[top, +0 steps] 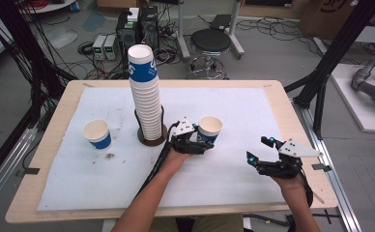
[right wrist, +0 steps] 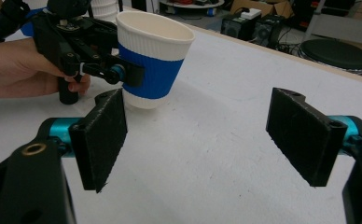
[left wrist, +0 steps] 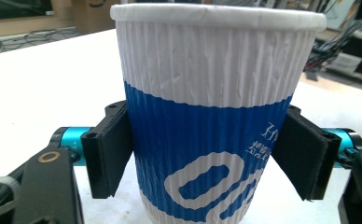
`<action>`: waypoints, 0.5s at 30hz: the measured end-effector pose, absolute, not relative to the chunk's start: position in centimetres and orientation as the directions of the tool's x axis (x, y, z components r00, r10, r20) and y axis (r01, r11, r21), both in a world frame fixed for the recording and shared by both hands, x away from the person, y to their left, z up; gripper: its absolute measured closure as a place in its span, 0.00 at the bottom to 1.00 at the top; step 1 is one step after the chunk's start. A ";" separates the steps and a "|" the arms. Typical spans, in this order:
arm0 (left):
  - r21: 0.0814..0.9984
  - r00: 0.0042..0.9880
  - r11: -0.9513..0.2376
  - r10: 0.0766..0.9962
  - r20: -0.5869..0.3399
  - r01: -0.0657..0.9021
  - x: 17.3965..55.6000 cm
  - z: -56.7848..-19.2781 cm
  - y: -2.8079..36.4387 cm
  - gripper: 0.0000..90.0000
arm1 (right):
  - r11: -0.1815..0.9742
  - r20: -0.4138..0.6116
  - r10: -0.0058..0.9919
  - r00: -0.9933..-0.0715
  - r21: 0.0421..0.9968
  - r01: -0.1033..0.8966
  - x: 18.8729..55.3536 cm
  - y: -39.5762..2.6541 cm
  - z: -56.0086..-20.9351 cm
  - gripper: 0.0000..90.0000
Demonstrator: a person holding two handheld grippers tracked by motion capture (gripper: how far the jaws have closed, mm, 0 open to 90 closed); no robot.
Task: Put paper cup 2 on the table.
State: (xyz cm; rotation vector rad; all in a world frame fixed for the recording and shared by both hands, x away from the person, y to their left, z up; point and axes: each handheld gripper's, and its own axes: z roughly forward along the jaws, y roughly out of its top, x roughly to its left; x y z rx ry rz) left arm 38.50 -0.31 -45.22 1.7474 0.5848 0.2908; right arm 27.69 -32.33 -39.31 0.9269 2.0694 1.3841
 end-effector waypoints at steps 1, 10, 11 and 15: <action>0.955 0.836 -0.180 0.539 -0.104 0.235 38.5 -45.2 -0.5 0.28 | 0.259 -0.021 0.755 -0.655 0.928 0.269 27.7 -32.3 -39.3 0.23; 0.909 0.822 -0.315 0.567 -0.050 0.272 38.3 -44.9 -1.4 0.28 | 0.257 -0.019 0.754 -0.657 0.928 0.269 27.7 -32.3 -39.3 0.23; 0.905 0.822 -0.324 0.568 -0.048 0.277 38.2 -44.8 -1.4 0.28 | 0.258 -0.020 0.753 -0.657 0.928 0.269 27.6 -32.3 -39.3 0.23; 0.888 0.828 -0.371 0.560 -0.021 0.273 37.8 -44.5 -1.0 0.29 | 0.262 -0.022 0.753 -0.657 0.927 0.269 27.6 -32.3 -39.3 0.23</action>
